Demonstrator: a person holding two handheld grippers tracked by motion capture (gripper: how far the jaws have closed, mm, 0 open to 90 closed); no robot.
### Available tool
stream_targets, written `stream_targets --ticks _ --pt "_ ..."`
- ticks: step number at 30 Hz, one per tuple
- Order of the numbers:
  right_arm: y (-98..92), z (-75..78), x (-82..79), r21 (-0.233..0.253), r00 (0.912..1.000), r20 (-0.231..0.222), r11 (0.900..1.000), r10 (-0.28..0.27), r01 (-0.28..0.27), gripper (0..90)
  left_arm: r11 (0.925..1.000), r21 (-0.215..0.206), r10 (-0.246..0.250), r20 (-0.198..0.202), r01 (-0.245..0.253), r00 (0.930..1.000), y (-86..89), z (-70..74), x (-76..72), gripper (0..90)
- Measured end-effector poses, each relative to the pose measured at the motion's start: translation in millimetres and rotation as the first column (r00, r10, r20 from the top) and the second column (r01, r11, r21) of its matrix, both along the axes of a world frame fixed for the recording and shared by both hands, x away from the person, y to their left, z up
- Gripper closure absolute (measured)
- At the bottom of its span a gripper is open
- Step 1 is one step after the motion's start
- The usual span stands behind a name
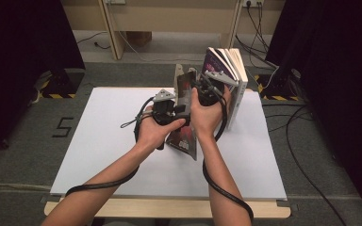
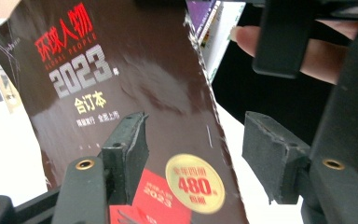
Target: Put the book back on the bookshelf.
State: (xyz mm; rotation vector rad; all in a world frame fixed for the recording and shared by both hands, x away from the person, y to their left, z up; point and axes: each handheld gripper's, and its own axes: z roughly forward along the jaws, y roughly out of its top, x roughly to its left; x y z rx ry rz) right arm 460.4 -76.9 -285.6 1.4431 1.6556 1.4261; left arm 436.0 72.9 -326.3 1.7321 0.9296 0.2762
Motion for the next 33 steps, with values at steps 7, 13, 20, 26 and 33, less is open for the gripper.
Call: stream_targets --ticks 7,13,20,26,33 --pt "1.2 3.0 -2.4 0.004 1.0000 0.003 1.000 0.002 -0.002 87.0 0.9993 0.024 0.027 0.007 -0.027 0.9996 -9.0 -0.8 7.1 39.4" --pt "0.8 4.6 -3.3 0.026 1.0000 0.001 1.000 0.003 -0.004 87.0 0.9985 0.039 0.038 0.029 -0.039 0.9989 -13.6 -1.8 8.7 41.7" --pt "5.3 11.1 -4.1 0.019 0.9998 0.009 1.000 0.020 -0.020 87.0 0.9964 0.059 0.057 0.062 -0.060 0.9964 -14.2 1.0 2.4 52.0" --pt "11.8 12.1 -2.9 0.010 0.9989 0.024 0.999 0.041 -0.041 87.0 0.9906 0.089 0.096 0.076 -0.103 0.9924 -9.5 -0.1 -0.3 63.6" --pt "18.2 6.6 1.3 -0.012 0.9980 0.020 0.998 0.060 -0.059 85.2 0.9797 0.109 0.163 0.056 -0.169 0.9850 -2.8 -10.8 2.6 78.6"
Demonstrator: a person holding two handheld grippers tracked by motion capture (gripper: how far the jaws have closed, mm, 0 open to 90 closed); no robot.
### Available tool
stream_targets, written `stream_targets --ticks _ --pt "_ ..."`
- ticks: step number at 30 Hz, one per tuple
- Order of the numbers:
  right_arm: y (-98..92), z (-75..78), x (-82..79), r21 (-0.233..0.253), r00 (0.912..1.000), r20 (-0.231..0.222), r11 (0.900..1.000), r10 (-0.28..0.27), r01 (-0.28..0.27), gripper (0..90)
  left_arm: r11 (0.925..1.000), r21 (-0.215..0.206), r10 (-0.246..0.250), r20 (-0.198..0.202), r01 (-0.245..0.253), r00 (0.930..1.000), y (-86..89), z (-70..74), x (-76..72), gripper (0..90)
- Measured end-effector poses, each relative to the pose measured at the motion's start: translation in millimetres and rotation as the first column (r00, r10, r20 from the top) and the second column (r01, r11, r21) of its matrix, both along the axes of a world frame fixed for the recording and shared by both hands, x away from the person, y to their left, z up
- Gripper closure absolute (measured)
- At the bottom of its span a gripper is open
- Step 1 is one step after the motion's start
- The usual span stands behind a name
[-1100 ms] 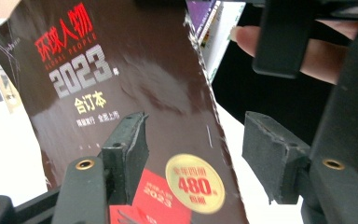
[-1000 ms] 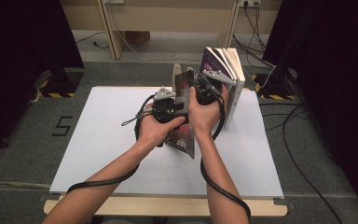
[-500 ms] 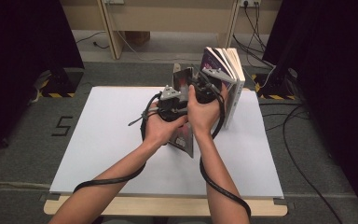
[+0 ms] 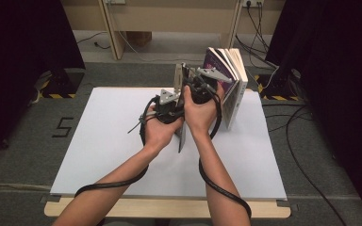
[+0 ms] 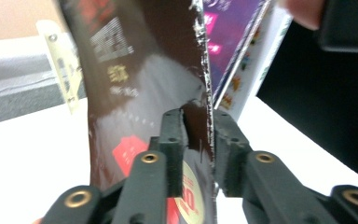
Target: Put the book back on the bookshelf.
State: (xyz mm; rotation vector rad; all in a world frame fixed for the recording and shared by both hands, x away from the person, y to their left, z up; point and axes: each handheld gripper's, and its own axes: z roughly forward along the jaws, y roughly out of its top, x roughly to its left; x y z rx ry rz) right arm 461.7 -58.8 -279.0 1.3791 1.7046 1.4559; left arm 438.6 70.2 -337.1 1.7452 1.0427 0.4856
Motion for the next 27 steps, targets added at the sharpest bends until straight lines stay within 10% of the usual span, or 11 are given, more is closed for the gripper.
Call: stream_targets --ticks 7,13,27 --pt "1.8 -10.1 7.4 -0.019 0.9981 -0.034 0.998 0.051 -0.052 75.9 0.9988 0.017 0.046 -0.018 -0.046 0.9988 6.8 -16.9 4.6 86.6" --pt "-9.0 4.5 -3.6 0.030 0.9961 0.032 0.996 0.082 -0.083 62.6 0.9985 -0.001 0.055 -0.001 -0.055 0.9985 11.2 -20.4 6.7 86.8" --pt "-107.7 -45.5 -46.9 0.038 0.9966 -0.053 0.997 -0.064 0.066 60.9 0.9961 -0.067 0.060 0.035 -0.058 0.9976 34.6 -23.7 3.7 87.1"
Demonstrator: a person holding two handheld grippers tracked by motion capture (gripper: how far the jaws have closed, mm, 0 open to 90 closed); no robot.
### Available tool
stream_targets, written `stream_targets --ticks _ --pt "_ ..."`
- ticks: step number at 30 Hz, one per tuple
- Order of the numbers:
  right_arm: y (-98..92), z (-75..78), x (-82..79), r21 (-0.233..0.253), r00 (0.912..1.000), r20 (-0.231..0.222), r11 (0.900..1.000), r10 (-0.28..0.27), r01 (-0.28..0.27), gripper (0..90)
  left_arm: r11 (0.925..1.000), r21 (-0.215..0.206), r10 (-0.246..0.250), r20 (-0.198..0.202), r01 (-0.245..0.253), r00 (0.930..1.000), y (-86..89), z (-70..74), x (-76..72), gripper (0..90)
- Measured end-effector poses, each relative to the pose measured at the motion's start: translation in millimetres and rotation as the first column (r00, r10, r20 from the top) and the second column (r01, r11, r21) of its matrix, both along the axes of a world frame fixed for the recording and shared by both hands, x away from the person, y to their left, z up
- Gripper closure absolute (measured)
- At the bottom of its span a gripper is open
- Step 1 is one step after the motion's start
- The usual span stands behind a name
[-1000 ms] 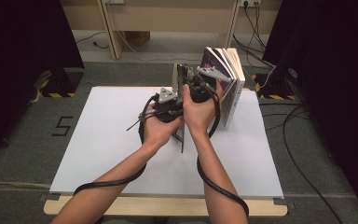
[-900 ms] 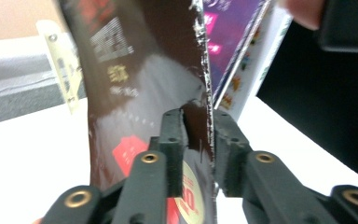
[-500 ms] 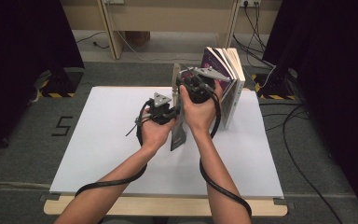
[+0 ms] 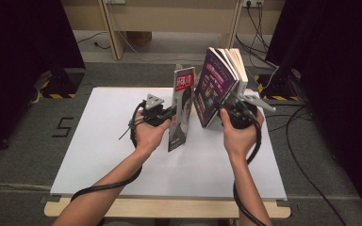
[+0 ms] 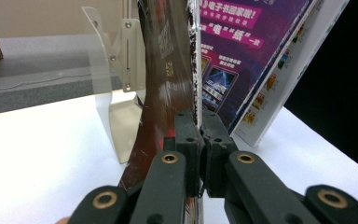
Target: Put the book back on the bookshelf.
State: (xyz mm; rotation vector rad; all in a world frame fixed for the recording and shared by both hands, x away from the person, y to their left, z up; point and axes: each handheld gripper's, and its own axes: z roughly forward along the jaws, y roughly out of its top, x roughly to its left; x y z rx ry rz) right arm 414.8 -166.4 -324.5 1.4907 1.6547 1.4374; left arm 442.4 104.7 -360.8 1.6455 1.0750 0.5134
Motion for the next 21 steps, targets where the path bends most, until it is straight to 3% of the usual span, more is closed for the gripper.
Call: stream_targets --ticks 5,11,13,21 --pt "-29.3 -30.4 -23.1 -0.018 0.9975 -0.039 0.998 -0.059 0.059 61.1 0.9998 -0.021 0.006 0.018 -0.005 0.9998 9.7 -0.6 -1.7 87.1" --pt "-53.8 -67.5 -35.3 -0.032 0.9877 -0.117 0.994 -0.104 0.101 61.1 0.9992 -0.039 0.008 0.042 -0.006 0.9991 14.9 0.8 -5.5 87.3" --pt "-59.0 -77.0 -39.2 -0.017 0.9836 -0.137 0.993 -0.117 0.116 61.1 0.9987 -0.051 0.011 0.045 -0.008 0.9989 16.8 3.1 -5.2 87.3" --pt "-70.1 -97.5 -47.1 -0.004 0.9758 -0.162 0.989 -0.147 0.148 61.4 0.9977 -0.064 0.029 0.083 -0.024 0.9961 19.2 16.6 -2.9 87.3"
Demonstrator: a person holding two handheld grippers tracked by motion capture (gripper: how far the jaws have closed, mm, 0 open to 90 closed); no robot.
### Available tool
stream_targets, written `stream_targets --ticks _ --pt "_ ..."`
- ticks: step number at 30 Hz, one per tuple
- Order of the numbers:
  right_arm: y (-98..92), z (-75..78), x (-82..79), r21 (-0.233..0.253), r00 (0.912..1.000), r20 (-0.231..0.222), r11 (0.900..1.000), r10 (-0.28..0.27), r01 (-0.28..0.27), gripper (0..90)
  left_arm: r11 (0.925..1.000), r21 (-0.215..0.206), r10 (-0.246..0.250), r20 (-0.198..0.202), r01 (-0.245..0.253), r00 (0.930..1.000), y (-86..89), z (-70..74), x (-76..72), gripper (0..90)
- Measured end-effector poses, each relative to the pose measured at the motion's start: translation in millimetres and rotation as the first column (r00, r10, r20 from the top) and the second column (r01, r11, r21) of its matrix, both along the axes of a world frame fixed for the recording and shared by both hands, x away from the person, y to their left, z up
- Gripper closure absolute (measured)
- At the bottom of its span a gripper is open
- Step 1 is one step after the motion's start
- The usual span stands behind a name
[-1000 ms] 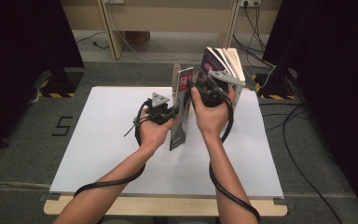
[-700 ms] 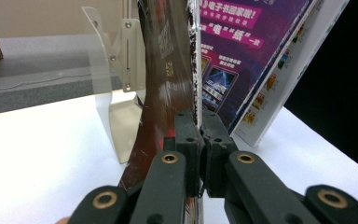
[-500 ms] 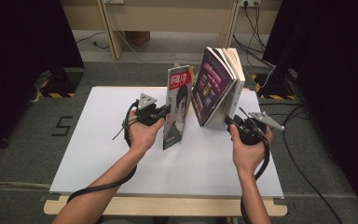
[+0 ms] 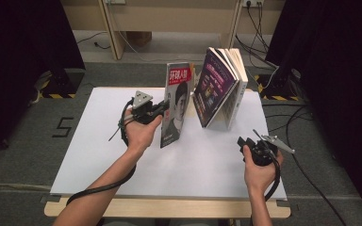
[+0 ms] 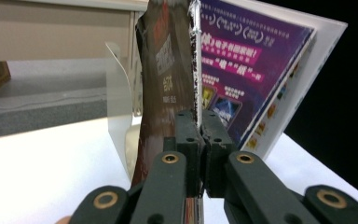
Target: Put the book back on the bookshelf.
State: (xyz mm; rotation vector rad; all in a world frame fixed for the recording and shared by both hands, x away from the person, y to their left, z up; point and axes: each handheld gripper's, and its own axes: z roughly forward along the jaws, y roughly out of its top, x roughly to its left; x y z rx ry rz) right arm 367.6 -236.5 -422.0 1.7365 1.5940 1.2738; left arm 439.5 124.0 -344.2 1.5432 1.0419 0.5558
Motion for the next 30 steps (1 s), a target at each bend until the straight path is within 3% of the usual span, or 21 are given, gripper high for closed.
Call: stream_targets --ticks 8,13,20,22,30 --pt "-1.9 -4.7 -0.8 0.006 0.9999 -0.010 1.000 -0.004 0.004 61.7 0.9996 0.008 0.027 0.068 -0.028 0.9973 -6.1 13.8 12.6 87.3" --pt "-3.2 -5.9 -0.1 -0.003 0.9999 -0.014 1.000 -0.005 0.005 61.8 0.9993 -0.005 0.036 0.084 -0.036 0.9958 -13.3 17.1 21.8 87.3" --pt "-5.4 -7.2 -0.6 -0.015 0.9999 -0.009 1.000 -0.006 0.006 62.1 0.9975 -0.003 0.070 0.108 -0.071 0.9916 -24.1 14.6 40.3 87.2" --pt "-5.5 -7.6 -0.8 -0.002 0.9998 -0.014 1.000 -0.013 0.013 62.2 0.9963 0.001 0.086 0.123 -0.086 0.9887 -27.0 13.7 46.5 87.2" --pt "-7.8 -11.5 0.7 -0.024 0.9997 -0.019 1.000 -0.015 0.014 62.3 0.9919 -0.009 0.127 0.174 -0.127 0.9766 -30.3 4.4 57.7 87.0"
